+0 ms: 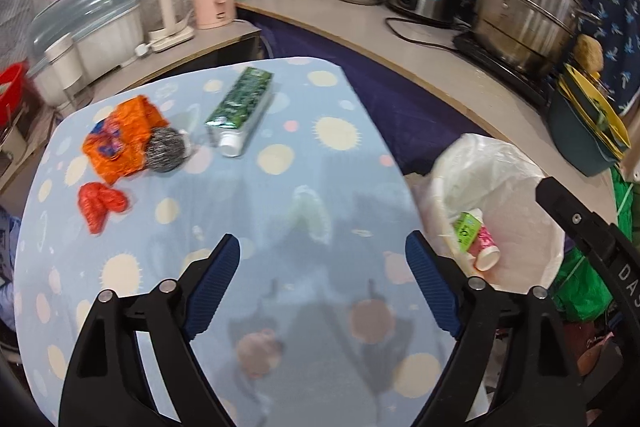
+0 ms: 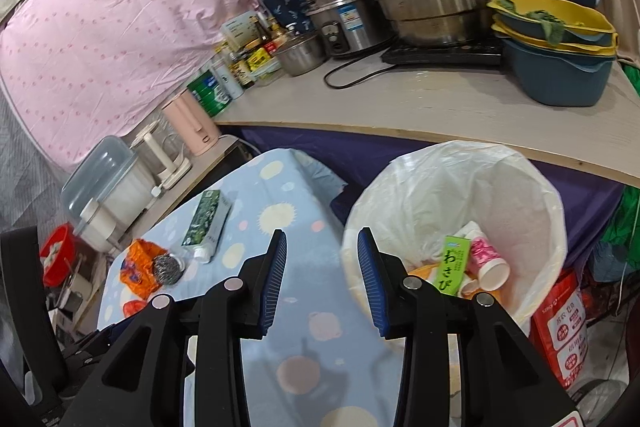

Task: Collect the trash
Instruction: 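Move both grippers back toward the orange and red bags on the table, then grasp the red bag with the left gripper while the right gripper grasps the orange bag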

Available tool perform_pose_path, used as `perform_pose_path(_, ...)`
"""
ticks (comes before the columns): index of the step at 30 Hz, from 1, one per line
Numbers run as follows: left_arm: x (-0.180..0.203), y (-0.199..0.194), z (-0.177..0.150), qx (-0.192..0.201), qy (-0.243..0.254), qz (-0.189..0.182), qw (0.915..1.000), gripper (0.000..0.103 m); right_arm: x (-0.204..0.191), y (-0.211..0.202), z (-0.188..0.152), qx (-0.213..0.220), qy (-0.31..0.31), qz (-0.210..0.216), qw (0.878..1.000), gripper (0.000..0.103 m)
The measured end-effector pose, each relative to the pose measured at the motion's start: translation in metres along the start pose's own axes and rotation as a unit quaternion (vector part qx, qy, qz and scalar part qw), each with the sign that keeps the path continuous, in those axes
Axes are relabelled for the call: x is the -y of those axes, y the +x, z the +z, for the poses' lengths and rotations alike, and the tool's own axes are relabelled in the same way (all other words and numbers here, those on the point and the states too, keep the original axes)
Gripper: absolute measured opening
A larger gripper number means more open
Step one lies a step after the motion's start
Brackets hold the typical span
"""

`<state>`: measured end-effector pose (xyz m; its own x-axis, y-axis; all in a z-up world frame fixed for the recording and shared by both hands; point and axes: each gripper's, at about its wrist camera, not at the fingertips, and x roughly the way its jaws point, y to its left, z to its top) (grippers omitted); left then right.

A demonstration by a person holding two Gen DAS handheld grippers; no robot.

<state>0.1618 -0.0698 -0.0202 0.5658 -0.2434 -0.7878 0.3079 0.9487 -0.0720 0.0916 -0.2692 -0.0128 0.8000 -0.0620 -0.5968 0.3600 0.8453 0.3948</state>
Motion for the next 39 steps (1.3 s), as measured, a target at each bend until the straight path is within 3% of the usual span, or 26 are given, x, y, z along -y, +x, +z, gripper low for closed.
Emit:
perform_pose_path(8, -0.080, 0.000, -0.007, -0.006, -0.071, 0.038, 0.9967, 0.085, -0.047, 0.016, -0.018, -0.024, -0.032, 0.019, 0.999, 0.037)
perform_pose_path(20, -0.188, 0.010, -0.030, -0.027, -0.156, 0.094, 0.9828, 0.085, -0.120, 0.056, -0.054, -0.078, -0.089, 0.051, 0.992, 0.037)
perform_pose_path(23, -0.211, 0.015, -0.034, -0.034, -0.174, 0.105, 0.9785, 0.085, -0.140, 0.068, -0.064, -0.091, -0.105, 0.059, 0.988, 0.042)
perform_pose_path(25, -0.226, 0.018, -0.035, -0.038, -0.189, 0.108, 0.9753, 0.085, -0.153, 0.075, -0.069, -0.095, -0.116, 0.065, 0.987, 0.046)
perform_pose_path(39, -0.295, 0.052, -0.011, -0.041, -0.264, 0.092, 0.9593, 0.090, -0.226, 0.134, -0.071, -0.119, -0.157, 0.092, 0.976, 0.047)
